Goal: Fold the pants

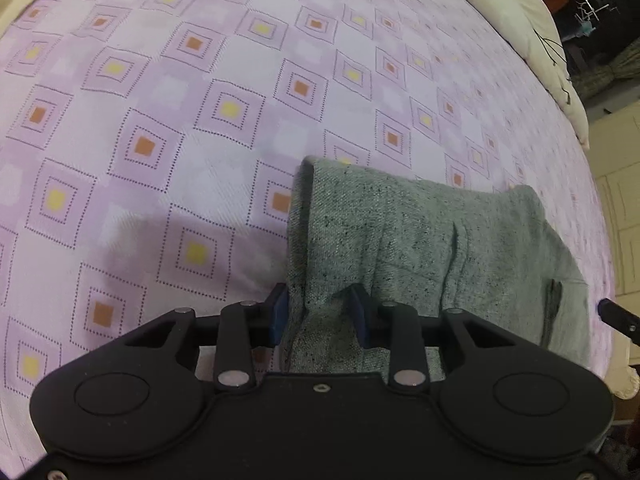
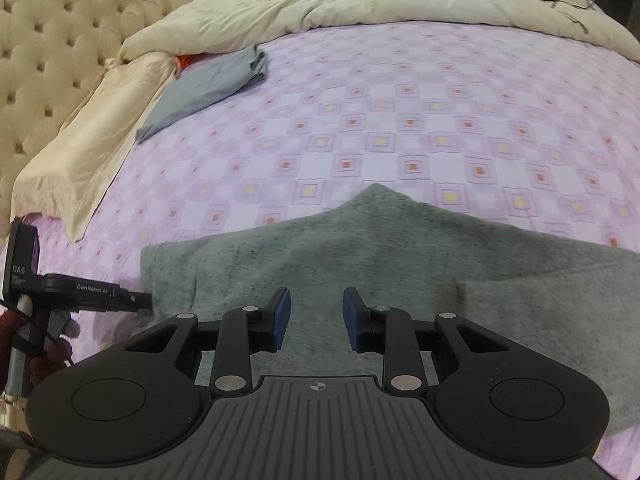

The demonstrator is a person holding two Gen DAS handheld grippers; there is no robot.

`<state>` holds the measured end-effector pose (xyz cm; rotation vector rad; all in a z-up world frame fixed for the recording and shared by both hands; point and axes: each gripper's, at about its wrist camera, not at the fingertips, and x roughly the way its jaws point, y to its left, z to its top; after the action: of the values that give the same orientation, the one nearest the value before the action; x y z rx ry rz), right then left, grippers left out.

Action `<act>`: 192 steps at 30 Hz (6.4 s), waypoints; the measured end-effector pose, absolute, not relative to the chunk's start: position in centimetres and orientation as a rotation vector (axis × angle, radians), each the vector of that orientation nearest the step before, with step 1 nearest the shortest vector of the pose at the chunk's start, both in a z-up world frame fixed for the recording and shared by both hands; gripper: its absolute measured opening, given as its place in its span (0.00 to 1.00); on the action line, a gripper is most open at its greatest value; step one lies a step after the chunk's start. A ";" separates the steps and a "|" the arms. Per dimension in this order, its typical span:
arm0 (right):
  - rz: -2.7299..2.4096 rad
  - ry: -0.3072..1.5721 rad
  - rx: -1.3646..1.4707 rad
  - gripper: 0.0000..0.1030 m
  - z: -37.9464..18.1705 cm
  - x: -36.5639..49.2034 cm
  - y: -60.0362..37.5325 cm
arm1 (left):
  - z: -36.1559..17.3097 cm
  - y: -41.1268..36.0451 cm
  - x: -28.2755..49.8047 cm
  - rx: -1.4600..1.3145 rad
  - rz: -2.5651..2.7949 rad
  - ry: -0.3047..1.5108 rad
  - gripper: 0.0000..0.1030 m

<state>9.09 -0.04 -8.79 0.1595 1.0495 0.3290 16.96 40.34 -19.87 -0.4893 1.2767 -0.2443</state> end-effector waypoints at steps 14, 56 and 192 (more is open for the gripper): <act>0.378 1.053 0.104 0.27 -8.0 10.4 2.0 | -16.1 41.3 13.9 -0.522 -0.257 1.199 0.49; 0.254 1.152 0.145 0.27 -12.4 14.6 0.2 | -17.5 37.7 15.2 -0.636 -0.118 1.195 0.27; 0.214 1.252 0.434 0.08 -14.9 7.2 -34.0 | -15.9 2.7 4.1 -0.156 -0.095 1.263 0.28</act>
<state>7.16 -33.95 -14.88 0.4344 1.2522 0.2145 4.10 2.66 -15.94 -0.1559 1.2631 -0.0951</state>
